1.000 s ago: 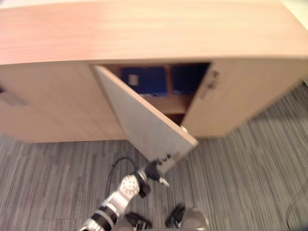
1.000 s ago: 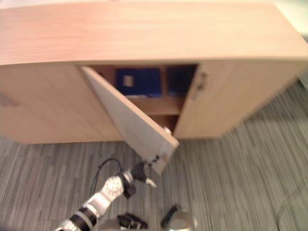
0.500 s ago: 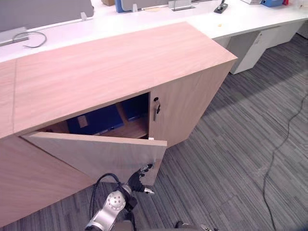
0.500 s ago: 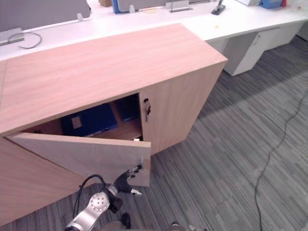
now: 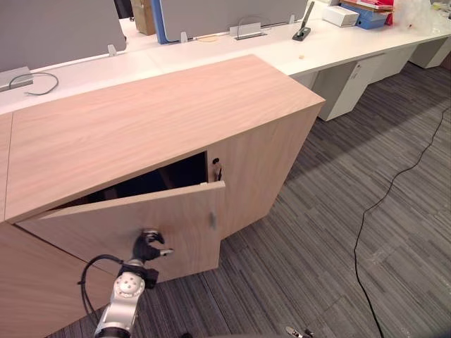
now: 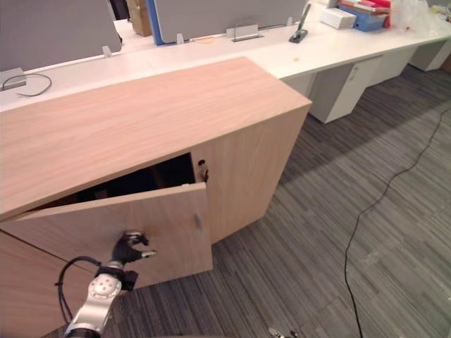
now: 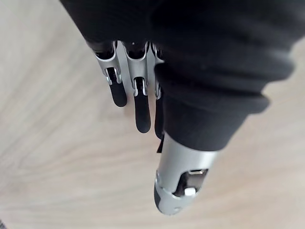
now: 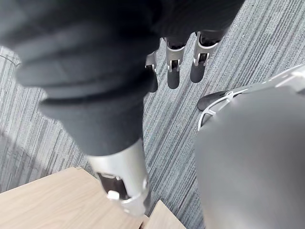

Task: Walk over to the cabinet, pick up the folder, carry it to the office cabinet, place the folder inside the office cabinet, then close the office cabinet door

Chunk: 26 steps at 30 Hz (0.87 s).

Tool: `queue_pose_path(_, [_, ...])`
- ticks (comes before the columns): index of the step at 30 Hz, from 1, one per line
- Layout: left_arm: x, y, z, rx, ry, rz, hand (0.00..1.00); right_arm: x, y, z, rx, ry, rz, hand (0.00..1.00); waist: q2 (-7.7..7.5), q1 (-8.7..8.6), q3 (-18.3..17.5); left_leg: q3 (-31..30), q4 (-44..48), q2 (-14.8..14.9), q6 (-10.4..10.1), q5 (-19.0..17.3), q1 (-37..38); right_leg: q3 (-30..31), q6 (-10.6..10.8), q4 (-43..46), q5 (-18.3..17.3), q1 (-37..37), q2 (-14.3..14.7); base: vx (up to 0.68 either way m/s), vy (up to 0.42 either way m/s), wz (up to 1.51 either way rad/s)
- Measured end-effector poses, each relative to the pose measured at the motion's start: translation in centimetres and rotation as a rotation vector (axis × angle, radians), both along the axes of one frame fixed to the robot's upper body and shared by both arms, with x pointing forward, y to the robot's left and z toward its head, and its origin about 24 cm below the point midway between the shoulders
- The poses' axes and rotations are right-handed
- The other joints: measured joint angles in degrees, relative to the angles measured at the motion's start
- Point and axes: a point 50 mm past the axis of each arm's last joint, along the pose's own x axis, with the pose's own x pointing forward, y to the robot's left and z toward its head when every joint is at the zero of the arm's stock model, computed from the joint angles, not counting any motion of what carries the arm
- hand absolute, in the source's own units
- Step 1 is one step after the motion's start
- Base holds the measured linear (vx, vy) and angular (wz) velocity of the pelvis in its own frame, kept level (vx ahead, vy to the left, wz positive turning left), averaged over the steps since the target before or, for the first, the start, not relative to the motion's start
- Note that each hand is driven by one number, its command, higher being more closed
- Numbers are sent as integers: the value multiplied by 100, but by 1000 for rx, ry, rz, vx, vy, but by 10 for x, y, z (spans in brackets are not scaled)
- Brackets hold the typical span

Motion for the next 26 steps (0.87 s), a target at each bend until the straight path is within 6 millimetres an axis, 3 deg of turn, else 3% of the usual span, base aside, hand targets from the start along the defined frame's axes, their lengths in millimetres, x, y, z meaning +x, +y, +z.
queue_pose_path(6, [-3, 42, 18, -55, -167, 395, 0, -3, 0, 1, -10, -4, 36, 0, 28, 3, -120, 7, -399, -16, 40, 325, 37, 0, -26, -193, 250, -113, 62, -155, 27, -1])
queue_pose_path(14, [-21, 63, 17, -65, -218, 667, 0, -4, -1, 1, -36, 3, 101, 0, 50, -2, -185, 3, -691, -37, 57, 580, 35, 5, -42, -391, 437, -171, 131, -125, 24, -1])
queue_pose_path(18, [-40, 58, -12, -141, -112, 705, 0, -4, -1, 1, -41, 7, 106, 0, 50, 14, -201, -10, -709, -62, 57, 589, 29, 5, -48, -453, 456, -156, 147, -28, 12, 0])
queue_pose_path(20, [-61, 49, -43, -320, -14, 741, 0, -4, -1, 1, -42, 8, 108, 0, 55, 11, -218, -42, -695, -72, 75, 598, 31, -6, -23, -481, 470, -128, 153, 19, 2, 4])
queue_pose_path(22, [-98, 38, -81, -620, 88, 843, 0, -5, -1, 1, -39, 14, 109, 0, 53, 10, -220, -136, -692, -93, 72, 594, 30, -85, -20, -524, 471, -55, 158, 57, 1, 20])
queue_pose_path(26, [-153, 7, -118, -798, 284, 906, 0, -4, -2, 1, -39, 16, 136, 0, 51, 59, -221, -237, -690, -117, 69, 591, 38, -168, -13, -556, 463, 34, 153, 35, 13, 16])
